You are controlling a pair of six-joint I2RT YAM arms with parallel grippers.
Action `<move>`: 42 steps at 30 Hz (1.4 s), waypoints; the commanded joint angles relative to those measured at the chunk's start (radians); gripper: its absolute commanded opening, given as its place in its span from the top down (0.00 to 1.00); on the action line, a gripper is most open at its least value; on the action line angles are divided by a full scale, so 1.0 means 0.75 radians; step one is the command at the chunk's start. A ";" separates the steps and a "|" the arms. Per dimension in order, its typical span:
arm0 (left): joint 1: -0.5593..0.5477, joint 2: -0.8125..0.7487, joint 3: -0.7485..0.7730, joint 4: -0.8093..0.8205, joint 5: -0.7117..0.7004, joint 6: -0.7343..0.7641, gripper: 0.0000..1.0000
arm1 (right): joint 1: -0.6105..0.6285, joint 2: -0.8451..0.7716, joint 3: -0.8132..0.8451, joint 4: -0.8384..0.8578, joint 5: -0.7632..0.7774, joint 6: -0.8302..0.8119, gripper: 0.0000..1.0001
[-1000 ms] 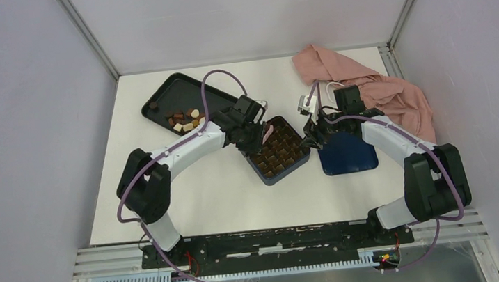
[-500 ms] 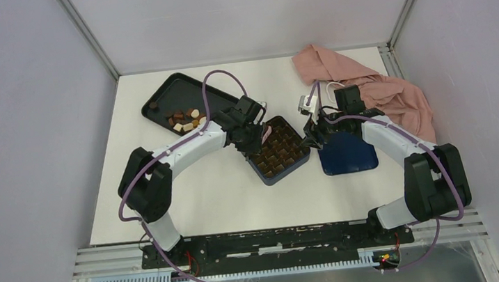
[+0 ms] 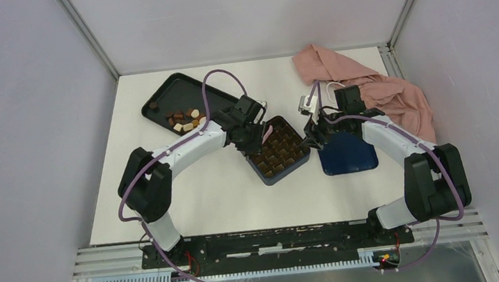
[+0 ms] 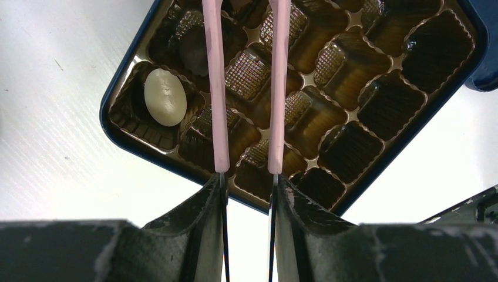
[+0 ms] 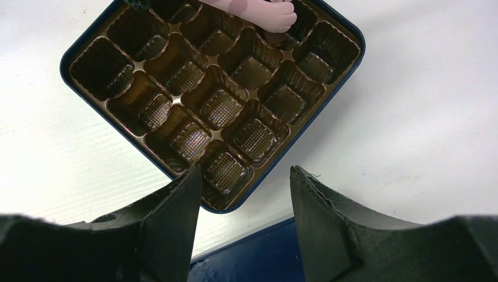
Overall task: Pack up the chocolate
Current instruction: Place the fake chocolate in the packing box, then pick up the fake chocolate from the plate.
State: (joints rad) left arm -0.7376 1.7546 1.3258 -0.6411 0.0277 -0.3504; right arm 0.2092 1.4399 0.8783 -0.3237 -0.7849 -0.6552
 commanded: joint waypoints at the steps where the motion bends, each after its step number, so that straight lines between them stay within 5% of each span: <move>1: -0.009 -0.072 0.039 0.054 0.014 0.029 0.64 | -0.003 -0.019 0.050 -0.001 -0.032 -0.014 0.37; 9: 0.035 -0.236 -0.049 0.168 0.129 0.015 0.65 | -0.005 -0.027 0.052 -0.010 -0.046 -0.024 0.37; 18: 0.472 -0.488 -0.226 0.169 0.359 0.078 0.65 | -0.008 -0.039 0.054 -0.013 -0.058 -0.028 0.37; 28: 0.672 -0.482 -0.166 -0.143 -0.096 0.268 0.64 | -0.005 -0.039 0.055 -0.017 -0.078 -0.025 0.37; 42: 0.929 -0.346 -0.125 -0.032 0.082 0.291 0.65 | -0.006 -0.034 0.056 -0.021 -0.088 -0.024 0.37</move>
State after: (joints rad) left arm -0.0952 1.4631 1.1690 -0.7250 0.0349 -0.1833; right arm 0.2073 1.4391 0.8806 -0.3389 -0.8165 -0.6598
